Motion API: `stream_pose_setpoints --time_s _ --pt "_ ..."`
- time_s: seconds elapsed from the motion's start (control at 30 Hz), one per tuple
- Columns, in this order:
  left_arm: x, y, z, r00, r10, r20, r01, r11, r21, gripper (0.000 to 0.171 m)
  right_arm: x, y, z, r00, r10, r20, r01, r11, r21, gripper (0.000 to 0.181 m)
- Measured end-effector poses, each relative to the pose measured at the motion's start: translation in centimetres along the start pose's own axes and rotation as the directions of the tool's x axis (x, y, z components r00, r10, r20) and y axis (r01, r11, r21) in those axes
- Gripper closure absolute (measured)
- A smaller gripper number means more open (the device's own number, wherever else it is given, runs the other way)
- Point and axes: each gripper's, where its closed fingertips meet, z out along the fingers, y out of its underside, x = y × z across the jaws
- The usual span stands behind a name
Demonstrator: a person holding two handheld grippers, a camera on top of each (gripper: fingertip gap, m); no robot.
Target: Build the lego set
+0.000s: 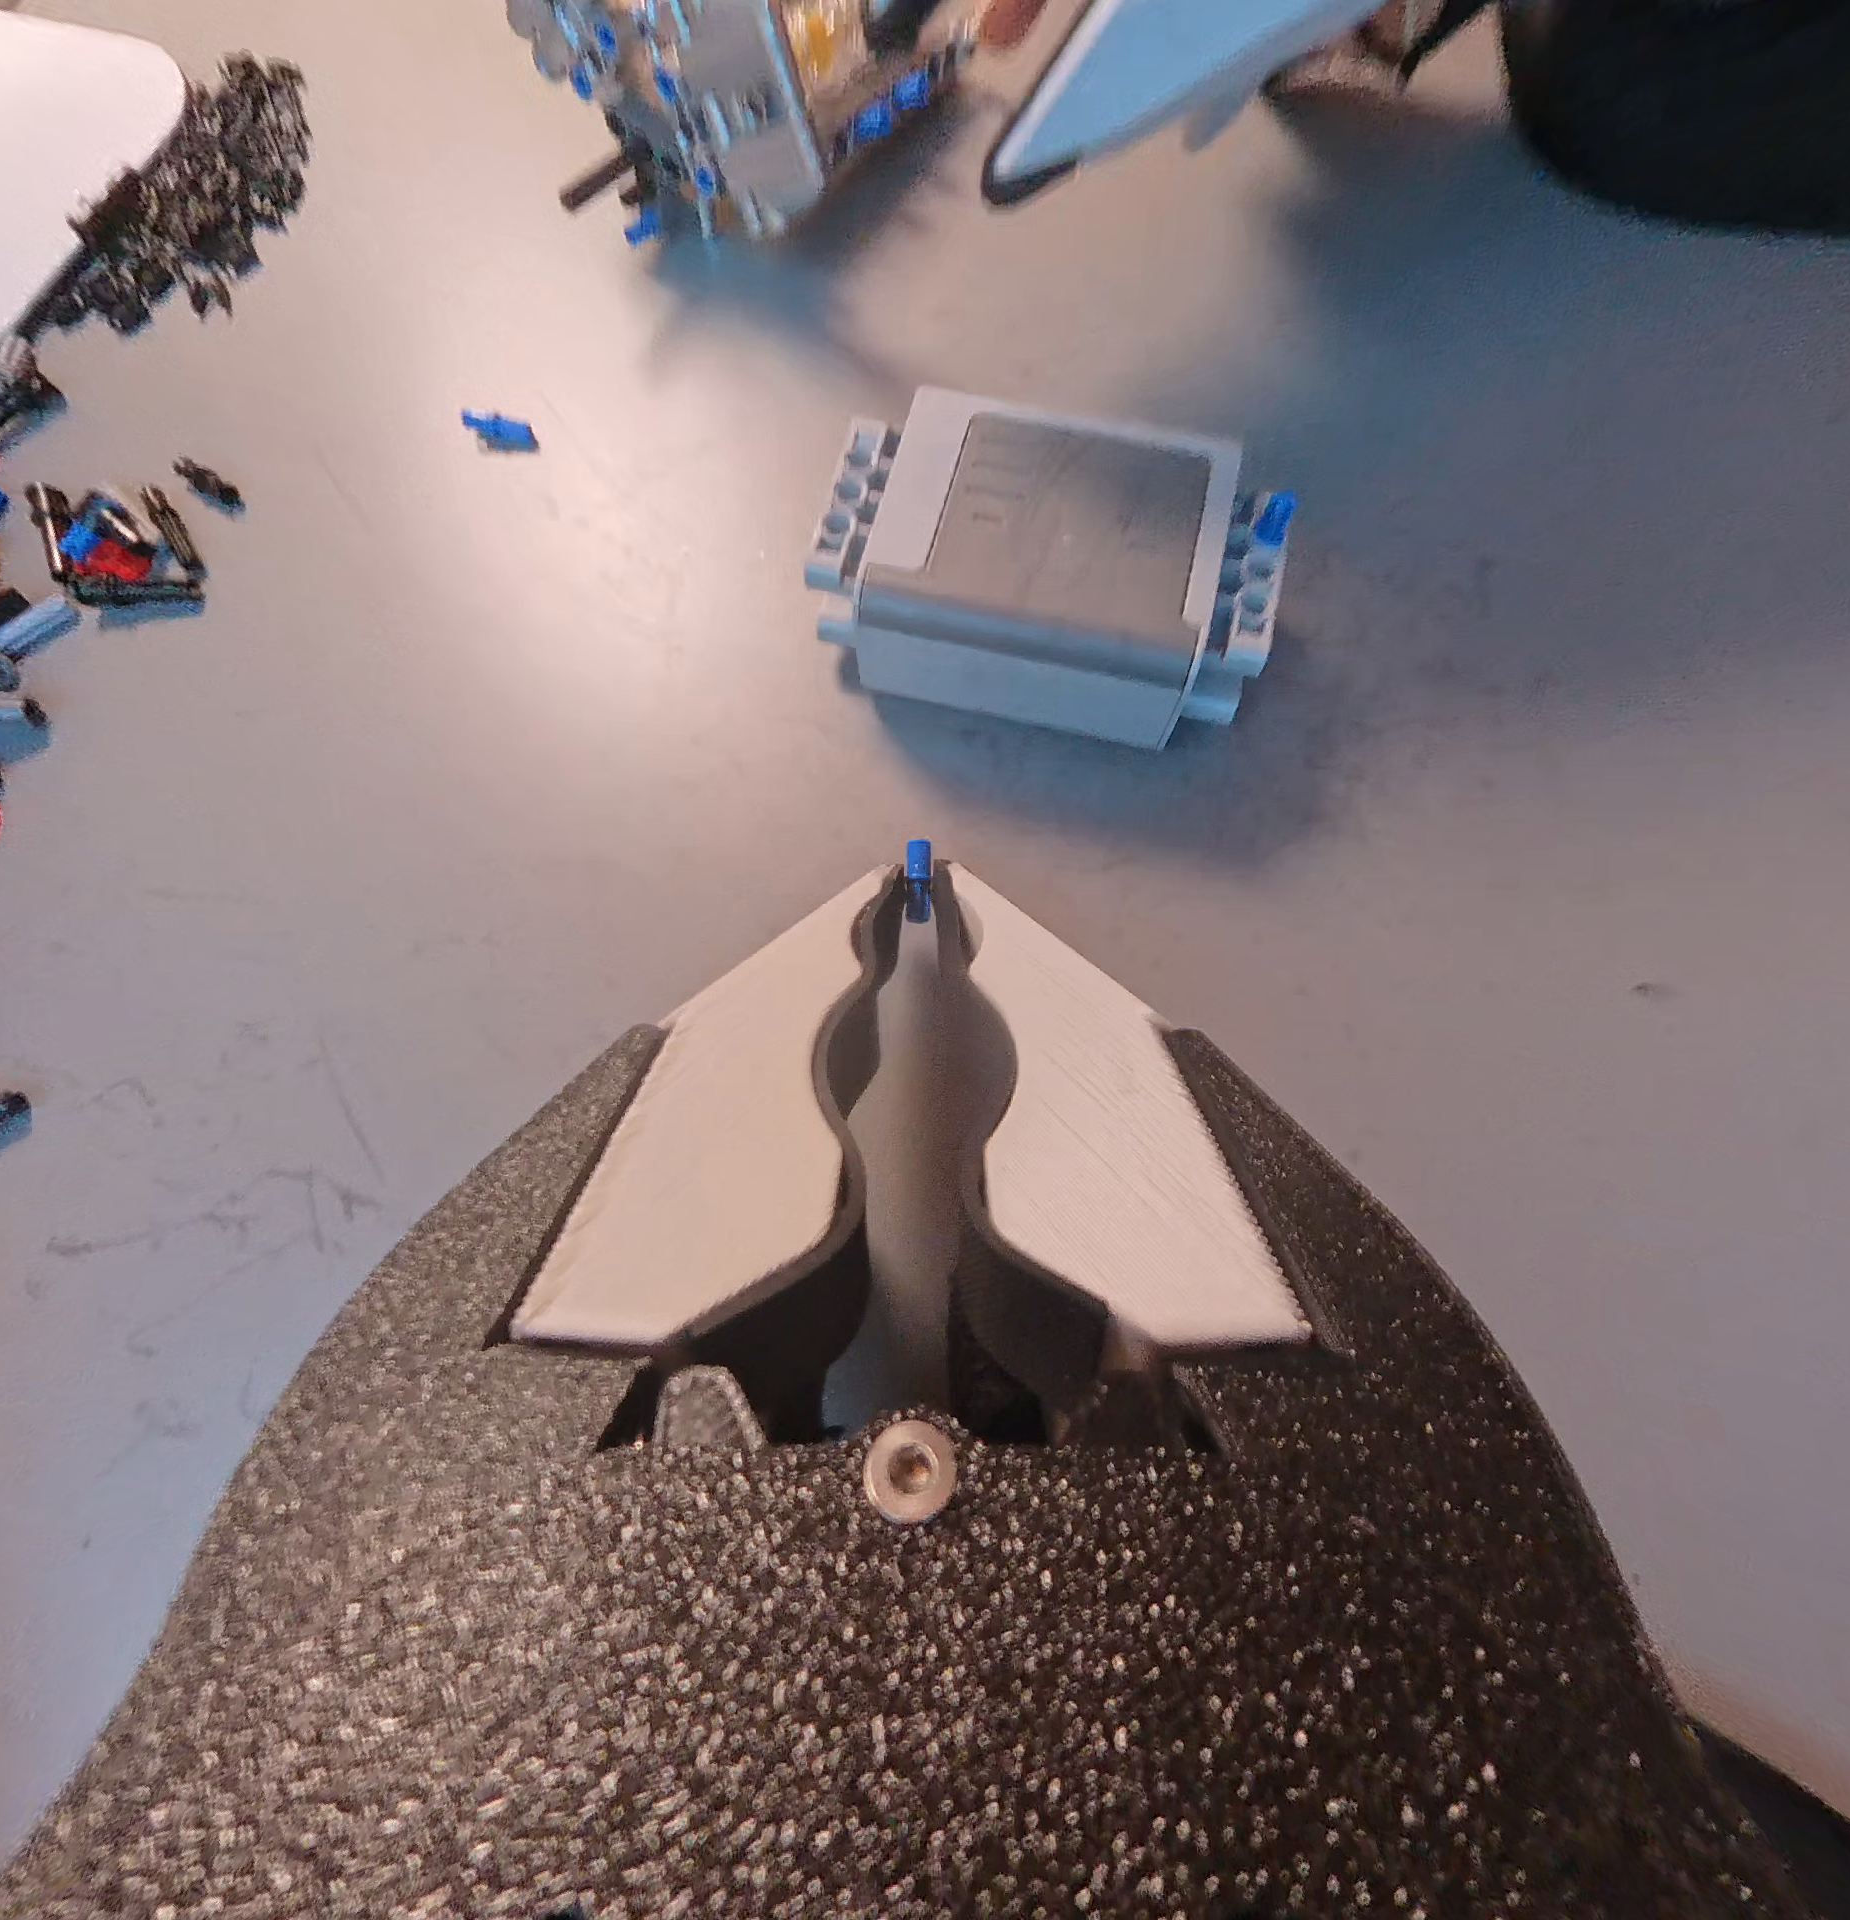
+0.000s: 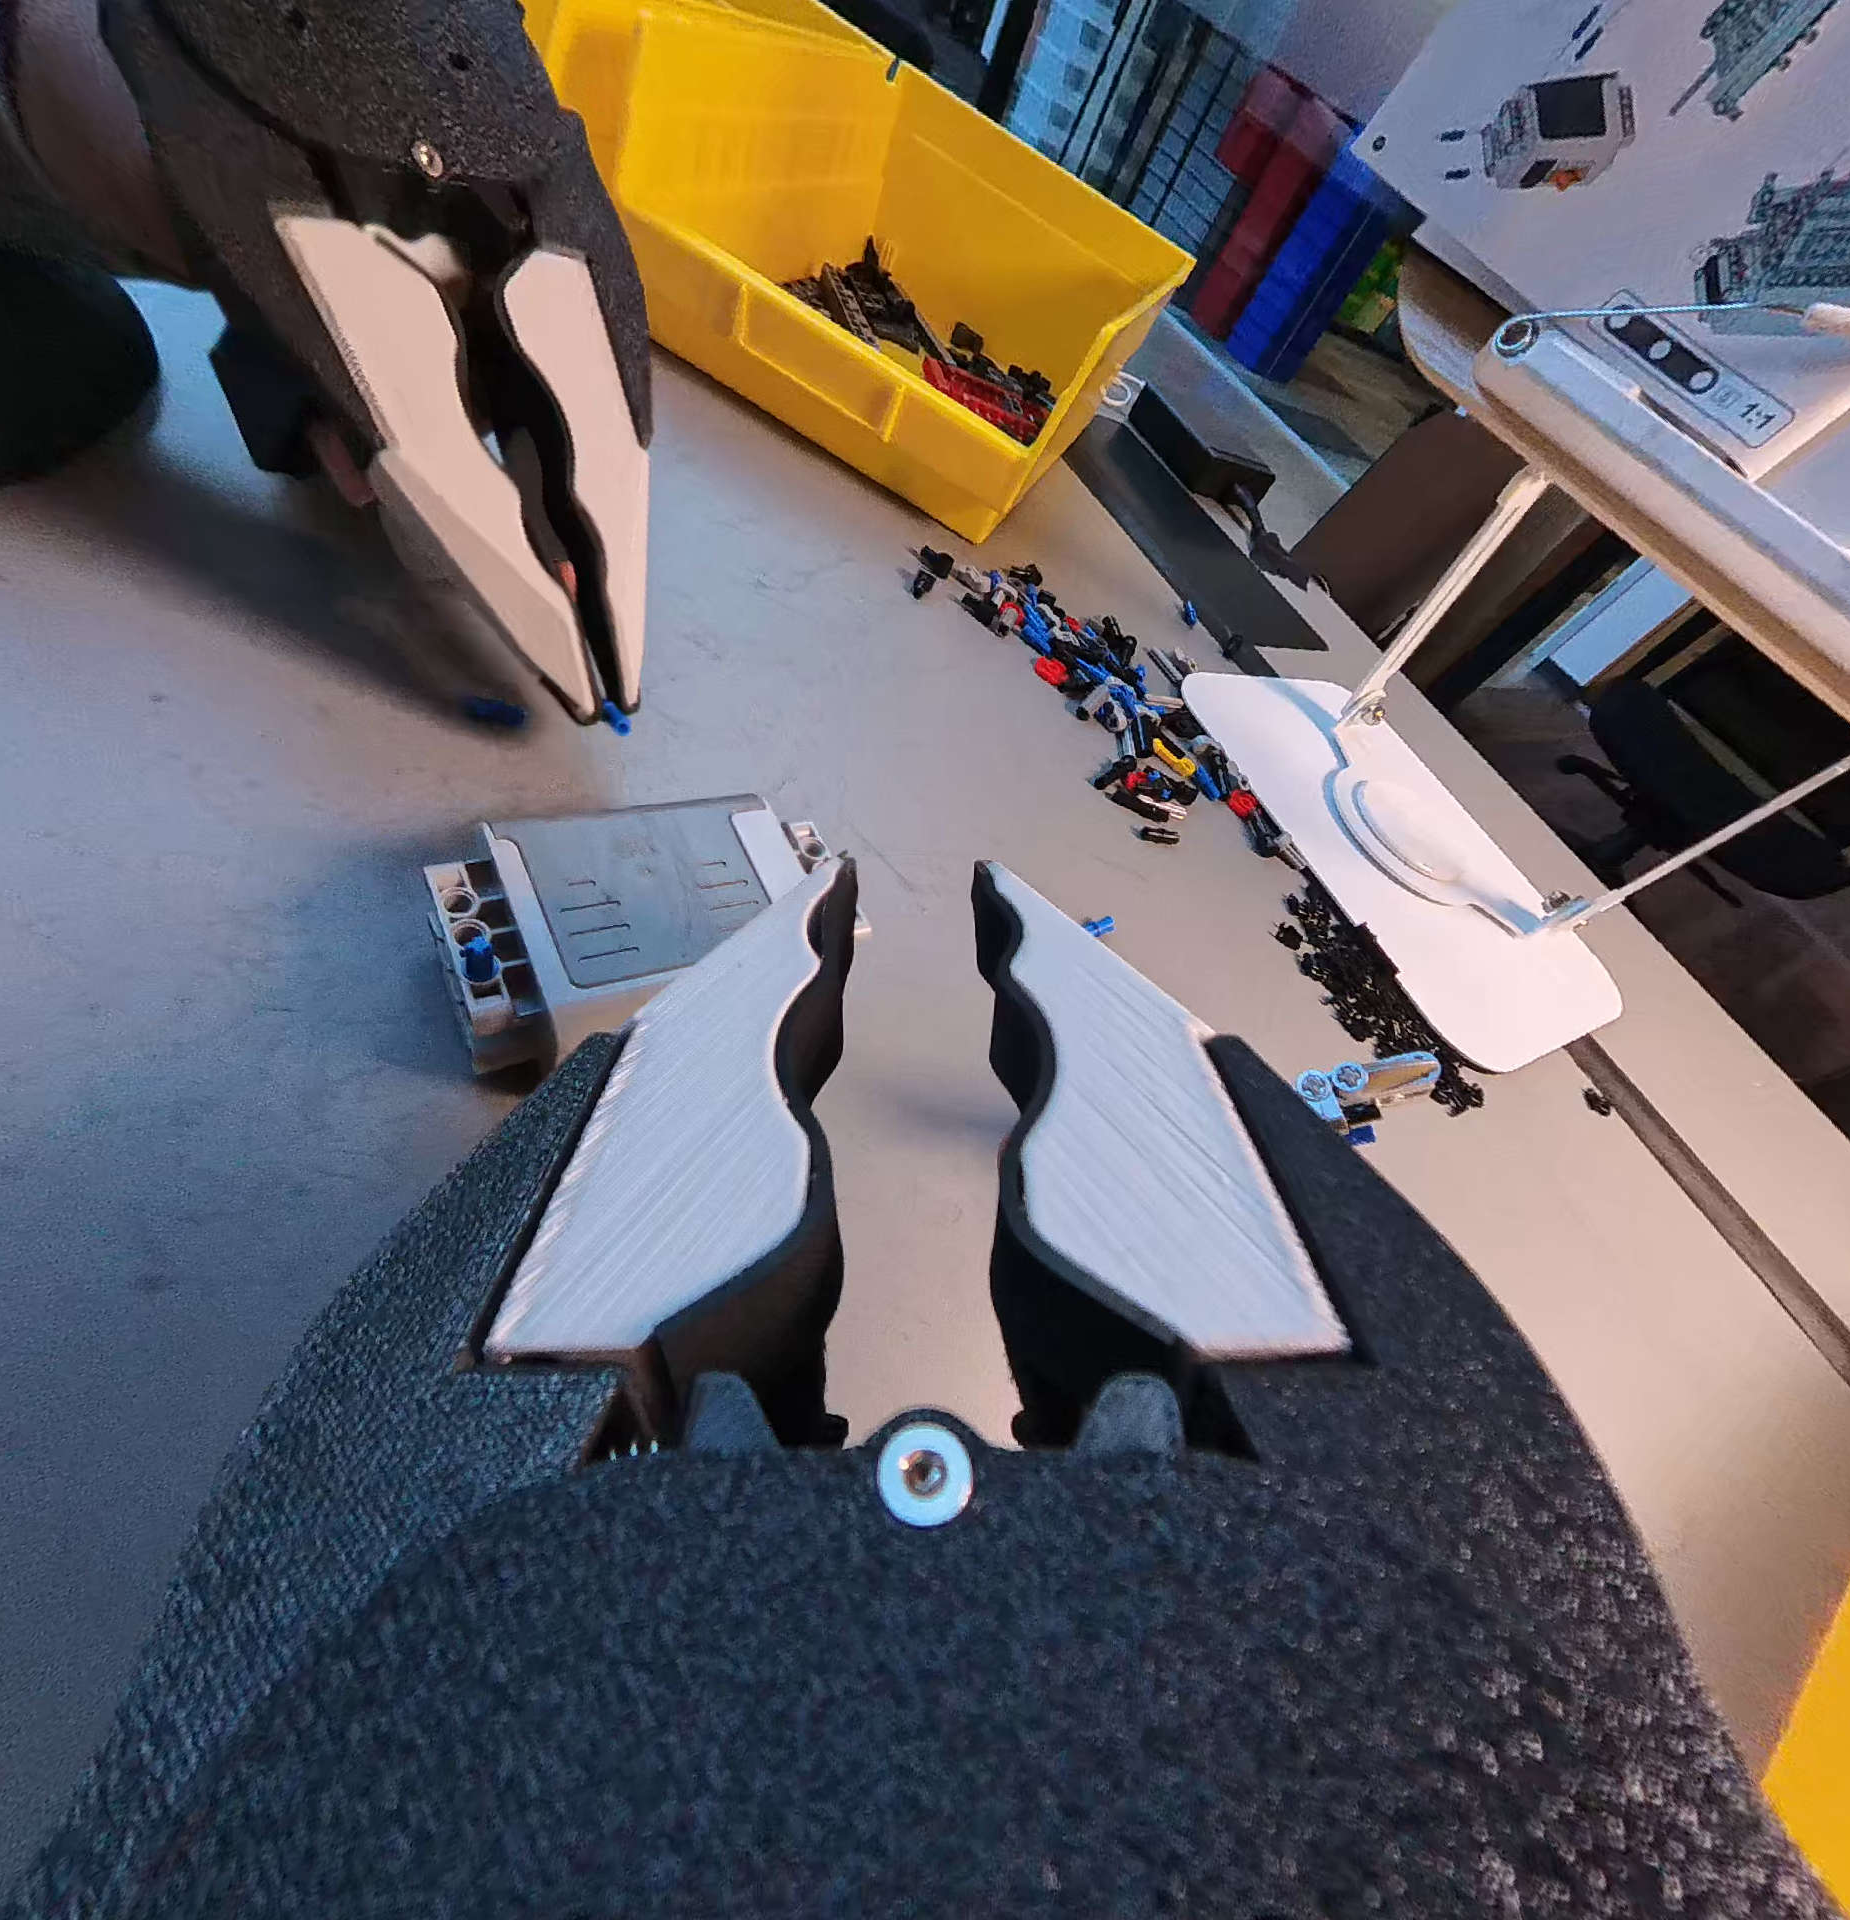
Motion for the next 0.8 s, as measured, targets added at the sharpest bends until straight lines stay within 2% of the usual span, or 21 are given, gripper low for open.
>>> stream_pose_setpoints --time_s 0.07,0.1,0.13,0.2,0.23,0.3,0.33,0.4,0.53,0.8 --pt "0.3 -3.0 -1.1 0.996 -0.077 -0.05 0.084 0.981 0.173 0.168 -0.3 -0.5 -0.1 1.0 -0.009 -0.003 0.009 1.0 0.016 0.155" --pt "0.3 -4.7 -2.0 0.988 -0.124 -0.091 0.144 0.95 0.276 0.168 -0.5 -1.1 -0.1 1.0 -0.016 -0.004 0.016 0.999 0.038 0.152" --pt "0.4 -6.5 -2.9 0.975 -0.17 -0.143 0.212 0.903 0.374 0.168 -0.7 -1.8 -0.2 1.0 -0.018 -0.004 0.018 0.998 0.066 0.147" --pt "0.4 -9.4 -4.6 0.925 -0.256 -0.281 0.37 0.771 0.518 0.168 -1.3 -3.9 -0.3 1.0 -0.024 -0.01 0.025 0.991 0.13 0.142" --pt "0.3 -10.5 -5.3 0.886 -0.292 -0.36 0.456 0.693 0.559 0.168 -1.6 -5.0 -0.3 0.999 -0.037 -0.024 0.041 0.985 0.167 0.142" --pt "0.2 -12.1 -5.8 0.784 -0.345 -0.517 0.615 0.544 0.57 0.168 -1.9 -7.1 -0.4 0.994 -0.079 -0.072 0.094 0.969 0.23 0.149" --pt "0.3 -12.5 -5.7 0.729 -0.356 -0.584 0.678 0.486 0.551 0.168 -2.0 -7.8 -0.4 0.99 -0.097 -0.1 0.12 0.961 0.248 0.156" --pt "0.5 -12.6 -5.2 0.64 -0.365 -0.676 0.762 0.413 0.499 0.169 -2.2 -8.4 -0.2 0.983 -0.128 -0.134 0.16 0.951 0.266 0.161" --pt "0.9 -12.2 -4.4 0.536 -0.381 -0.753 0.837 0.353 0.417 0.169 -2.0 -7.7 0.5 0.98 -0.125 -0.153 0.163 0.951 0.264 0.167" --pt "1.2 -11.9 -3.4 0.464 -0.408 -0.786 0.879 0.323 0.351 0.169 -2.0 -6.9 1.6 0.989 -0.093 -0.116 0.12 0.961 0.248 0.168"
